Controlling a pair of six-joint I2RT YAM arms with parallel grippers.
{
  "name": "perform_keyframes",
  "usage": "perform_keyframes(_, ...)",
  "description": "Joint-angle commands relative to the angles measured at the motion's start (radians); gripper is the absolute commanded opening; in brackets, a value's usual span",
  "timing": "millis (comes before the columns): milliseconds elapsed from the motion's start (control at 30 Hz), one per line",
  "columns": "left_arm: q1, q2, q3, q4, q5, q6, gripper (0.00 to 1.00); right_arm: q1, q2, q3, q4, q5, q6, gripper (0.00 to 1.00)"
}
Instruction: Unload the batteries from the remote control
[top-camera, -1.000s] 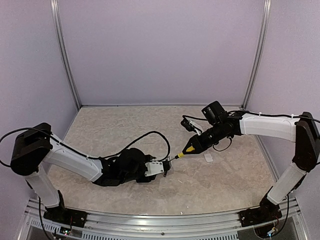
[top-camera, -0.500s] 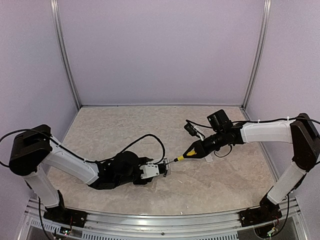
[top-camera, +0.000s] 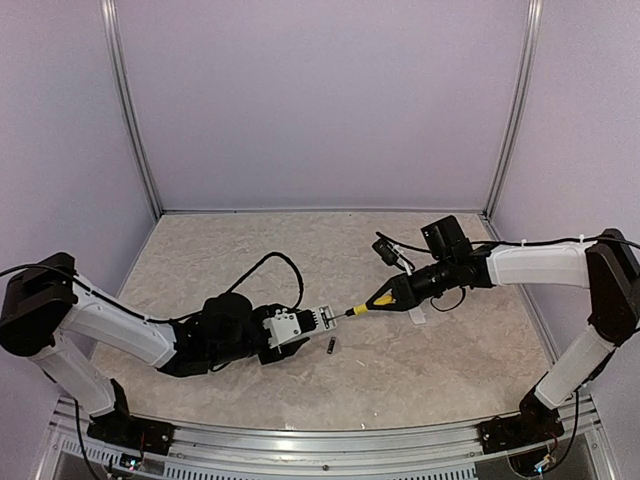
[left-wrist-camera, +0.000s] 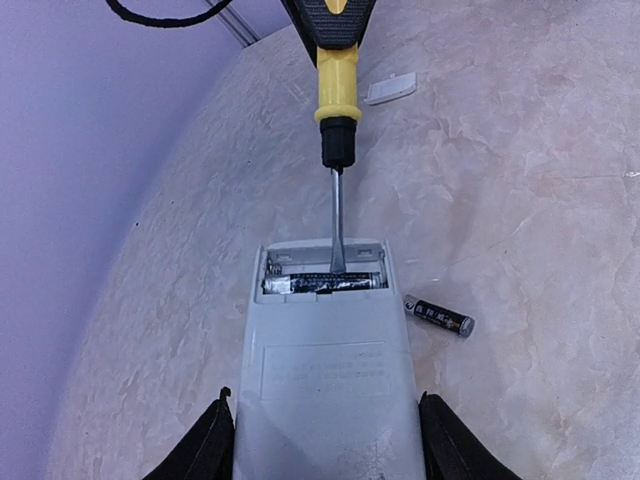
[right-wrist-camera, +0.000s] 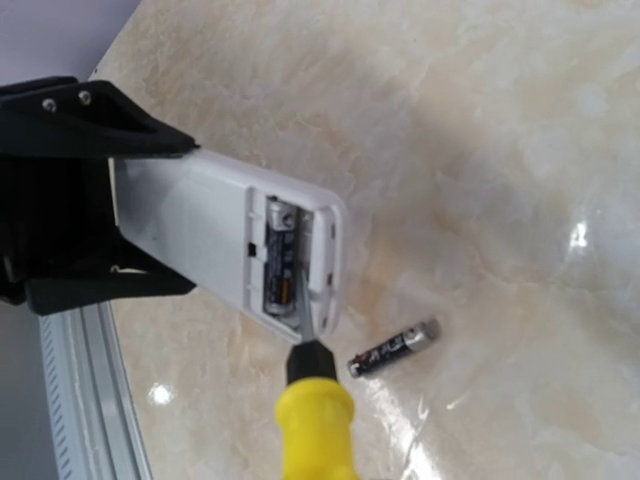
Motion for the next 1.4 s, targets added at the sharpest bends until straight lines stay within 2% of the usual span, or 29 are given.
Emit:
perform_keyframes(0,0.012,-0.056,0.009,0.216,0.075,-0.040,0.00,-0.037,-0.021,-0.006,-0.135,0.166,0.014,0.00)
perform_keyframes(133,0.015,-0.010,0.030,0.142,0.031,-0.006,0.00,-0.034,-0.052,0.056,-0.249,0.229,0.010,0.00)
perform_keyframes(300,0.023,0.078,0.030,0.152,0.045,-0.030,0.00,-0.008,-0.091,0.145,-0.416,0.361,-0.009,0.00)
perform_keyframes(433,0.028,0.101,0.018,0.179,0.073,-0.050,0.00,-0.003,-0.125,0.183,-0.484,0.384,0.000,0.00)
perform_keyframes(567,0.061,0.110,-0.017,0.254,0.203,-0.068,0.00,0.021,-0.135,0.195,-0.481,0.329,0.028,0.00)
perform_keyframes(667,0.077,0.143,-0.059,0.384,0.281,-0.047,0.00,0.042,-0.145,0.197,-0.457,0.278,0.053,0.00)
perform_keyframes(833,0.079,0.182,-0.099,0.521,0.339,-0.018,0.00,0.042,-0.225,0.207,-0.457,0.268,0.097,0.00)
perform_keyframes(1067,0.080,0.217,-0.111,0.627,0.360,-0.021,0.00,0.042,-0.287,0.221,-0.514,0.218,0.130,0.00)
perform_keyframes(1367,0.081,0.226,-0.093,0.656,0.342,-0.042,0.00,0.061,-0.282,0.139,-0.423,0.155,0.190,0.00)
